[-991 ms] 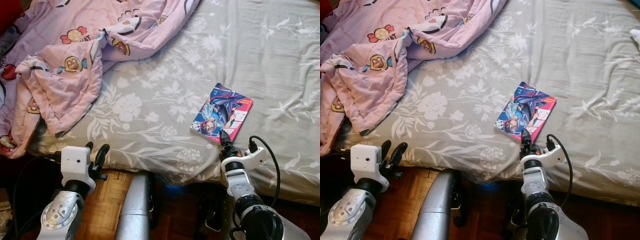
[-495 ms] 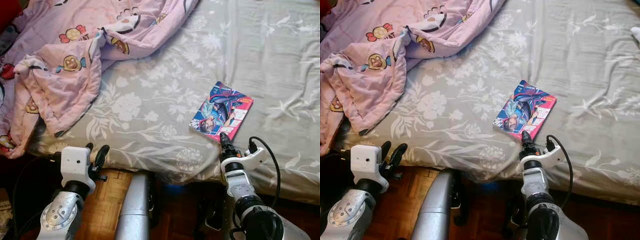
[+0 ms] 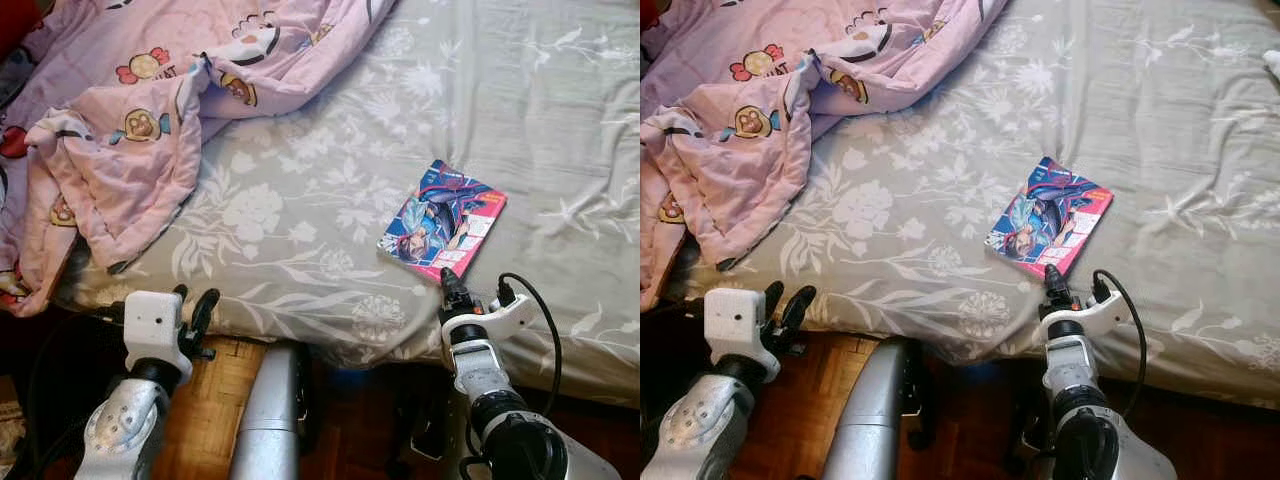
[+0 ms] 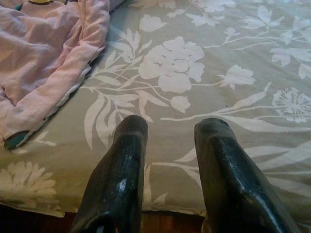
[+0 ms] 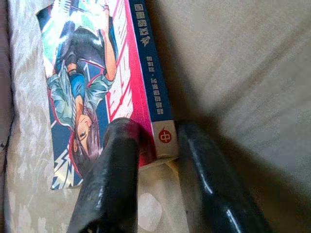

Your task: Clean up the room

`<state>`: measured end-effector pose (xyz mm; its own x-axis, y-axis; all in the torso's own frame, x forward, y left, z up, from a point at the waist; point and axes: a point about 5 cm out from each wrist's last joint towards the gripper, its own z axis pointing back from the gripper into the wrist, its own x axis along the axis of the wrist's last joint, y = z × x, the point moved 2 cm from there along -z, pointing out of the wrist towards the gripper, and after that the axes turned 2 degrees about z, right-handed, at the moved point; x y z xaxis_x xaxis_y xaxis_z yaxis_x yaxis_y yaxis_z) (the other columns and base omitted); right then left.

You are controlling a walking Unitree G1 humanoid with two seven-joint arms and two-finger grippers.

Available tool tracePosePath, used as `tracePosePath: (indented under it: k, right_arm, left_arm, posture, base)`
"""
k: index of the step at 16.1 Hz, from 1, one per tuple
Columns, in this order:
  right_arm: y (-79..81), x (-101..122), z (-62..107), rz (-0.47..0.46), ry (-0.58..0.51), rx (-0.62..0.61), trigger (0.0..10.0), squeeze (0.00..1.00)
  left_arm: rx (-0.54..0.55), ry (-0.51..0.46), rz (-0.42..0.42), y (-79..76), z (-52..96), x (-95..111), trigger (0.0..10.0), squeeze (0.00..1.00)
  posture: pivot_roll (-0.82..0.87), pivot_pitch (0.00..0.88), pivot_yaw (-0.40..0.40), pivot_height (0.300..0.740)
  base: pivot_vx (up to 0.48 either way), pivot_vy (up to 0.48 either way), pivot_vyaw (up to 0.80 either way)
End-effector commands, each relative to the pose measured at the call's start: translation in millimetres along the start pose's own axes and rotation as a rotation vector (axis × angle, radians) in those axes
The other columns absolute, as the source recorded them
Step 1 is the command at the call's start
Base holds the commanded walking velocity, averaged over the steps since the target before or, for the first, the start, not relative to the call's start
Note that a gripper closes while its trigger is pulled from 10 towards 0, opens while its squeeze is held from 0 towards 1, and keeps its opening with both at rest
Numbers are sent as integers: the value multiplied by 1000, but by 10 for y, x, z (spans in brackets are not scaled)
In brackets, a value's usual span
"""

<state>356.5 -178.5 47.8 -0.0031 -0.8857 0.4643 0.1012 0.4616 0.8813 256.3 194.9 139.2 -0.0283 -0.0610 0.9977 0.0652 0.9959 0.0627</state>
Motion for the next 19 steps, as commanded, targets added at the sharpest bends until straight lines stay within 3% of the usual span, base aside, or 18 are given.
tracePosePath:
  k: [1,3,5,7,8,12,14,16,19]
  right_arm:
    - [-81,-36,60,18,1,-17,0,0]
    - [-14,6,30,73,-13,22,0,0]
    - [78,102,-9,207,-52,55,0,0]
    - [176,181,-46,256,-92,89,0,0]
    - [227,206,-54,319,-99,116,10000,0]
    - [271,334,-52,490,-140,118,10000,0]
    - [226,303,69,735,-136,139,10000,0]
    - [155,308,152,787,-145,127,10000,0]
    - [49,344,216,834,-154,74,10000,0]
  left_arm:
    - [17,51,-22,54,30,-144,10000,0]
    - [19,52,-20,53,-16,-178,10000,0]
    - [29,55,-18,75,-90,-246,10000,0]
    - [43,56,-22,116,-156,-312,10000,0]
    - [54,53,-23,144,-186,-335,10000,0]
    - [98,46,-13,222,-324,-414,10000,0]
    - [136,58,0,283,-321,-514,10000,0]
    - [159,71,24,292,-320,-595,10000,0]
    - [151,82,31,239,-375,-710,10000,0]
  posture:
    - [363,486,99,615]
    - [342,463,89,615]
    - [314,419,71,615]
    - [285,375,54,615]
    - [278,357,46,615]
    - [249,280,12,615]
    - [227,257,-4,615]
    - [208,225,-10,615]
    - [175,185,-17,649]
  base:
    - [0,0,0]
    - [0,0,0]
    - [0,0,0]
    - [0,0,0]
    - [0,0,0]
    - [0,0,0]
    - [0,0,0]
    - [0,0,0]
    - [0,0,0]
